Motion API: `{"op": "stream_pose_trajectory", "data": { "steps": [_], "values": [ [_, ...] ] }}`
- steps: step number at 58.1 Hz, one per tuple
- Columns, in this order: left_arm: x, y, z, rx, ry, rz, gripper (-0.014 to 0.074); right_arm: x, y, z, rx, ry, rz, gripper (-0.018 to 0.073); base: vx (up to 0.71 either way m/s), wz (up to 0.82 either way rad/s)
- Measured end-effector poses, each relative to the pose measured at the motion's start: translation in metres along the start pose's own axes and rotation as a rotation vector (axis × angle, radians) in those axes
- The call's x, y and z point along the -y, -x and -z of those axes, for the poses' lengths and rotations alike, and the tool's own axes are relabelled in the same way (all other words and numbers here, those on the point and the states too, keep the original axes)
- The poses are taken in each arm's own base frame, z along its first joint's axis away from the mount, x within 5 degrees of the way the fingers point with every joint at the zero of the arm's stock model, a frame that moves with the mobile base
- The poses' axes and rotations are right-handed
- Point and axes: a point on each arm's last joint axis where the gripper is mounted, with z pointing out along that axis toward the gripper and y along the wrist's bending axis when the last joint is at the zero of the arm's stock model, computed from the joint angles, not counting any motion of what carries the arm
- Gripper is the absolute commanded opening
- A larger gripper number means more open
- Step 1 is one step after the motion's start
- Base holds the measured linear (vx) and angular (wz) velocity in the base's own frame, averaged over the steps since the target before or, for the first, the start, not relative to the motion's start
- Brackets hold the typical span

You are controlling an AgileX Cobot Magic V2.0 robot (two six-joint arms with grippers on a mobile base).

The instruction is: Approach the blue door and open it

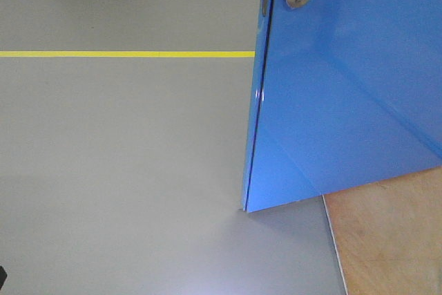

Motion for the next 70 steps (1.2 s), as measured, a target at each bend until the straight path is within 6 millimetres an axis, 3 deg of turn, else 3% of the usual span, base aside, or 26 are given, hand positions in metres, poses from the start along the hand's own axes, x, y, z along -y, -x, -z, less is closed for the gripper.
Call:
{"op": "stream_pose_trajectory", "data": {
  "steps": [70],
  "values": [
    [0.0,0.0,0.0,0.0,0.0,0.0,0.0073,-0.0019,-0.0026,0.0017,-0.028,0.0,-0.004,0.0008,0.12,0.03]
  ]
}}
